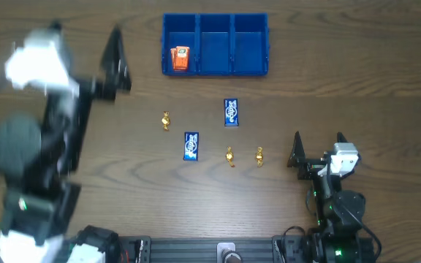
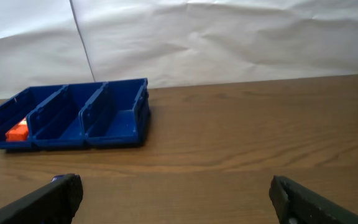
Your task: Sort Candies Into Trays
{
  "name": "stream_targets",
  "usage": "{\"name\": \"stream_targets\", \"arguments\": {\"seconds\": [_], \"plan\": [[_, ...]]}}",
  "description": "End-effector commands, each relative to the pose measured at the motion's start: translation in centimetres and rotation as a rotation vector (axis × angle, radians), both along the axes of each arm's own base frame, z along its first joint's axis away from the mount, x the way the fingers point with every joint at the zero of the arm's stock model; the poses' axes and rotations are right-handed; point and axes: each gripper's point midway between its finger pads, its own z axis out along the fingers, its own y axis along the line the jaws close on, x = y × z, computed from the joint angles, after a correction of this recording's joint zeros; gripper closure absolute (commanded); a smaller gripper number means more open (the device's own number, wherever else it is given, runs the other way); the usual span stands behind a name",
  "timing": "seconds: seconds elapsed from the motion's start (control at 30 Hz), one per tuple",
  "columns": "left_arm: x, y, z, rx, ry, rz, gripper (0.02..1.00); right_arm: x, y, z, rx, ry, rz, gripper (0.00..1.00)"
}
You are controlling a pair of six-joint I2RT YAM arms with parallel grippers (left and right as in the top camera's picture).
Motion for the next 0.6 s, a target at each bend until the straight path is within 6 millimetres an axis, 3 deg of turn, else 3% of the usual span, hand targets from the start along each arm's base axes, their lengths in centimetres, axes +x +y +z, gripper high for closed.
{"name": "stream_targets", "arguments": {"seconds": [0.03,0.17,0.27,0.5,0.6], "plan": [[-3.5,1.8,-7.5,0.133,-0.061,0.002,0.018,0.0,0.1,-0.1,-0.006,-0.002,0.005,0.003],[-6.5,4.0,-13.0,0.132,-0.106,0.061,0.023,0.0,0.1,-0.1,-0.006,-0.002,0.005,0.003],[-7.2,4.6,-15.4,0.132,-0.118,0.086,0.02,0.0,0.1,-0.1,-0.006,-0.002,0.005,0.003],[-7.1,4.5,-20.3,0.124,-0.095,0.068,0.02,0.0,0.1,-0.1,-0.006,-0.002,0.005,0.003],[-6.4,4.2,-23.3,0.134,-0.023,0.046,0.02,0.0,0.1,-0.1,-0.006,-0.002,0.005,0.003]]}}
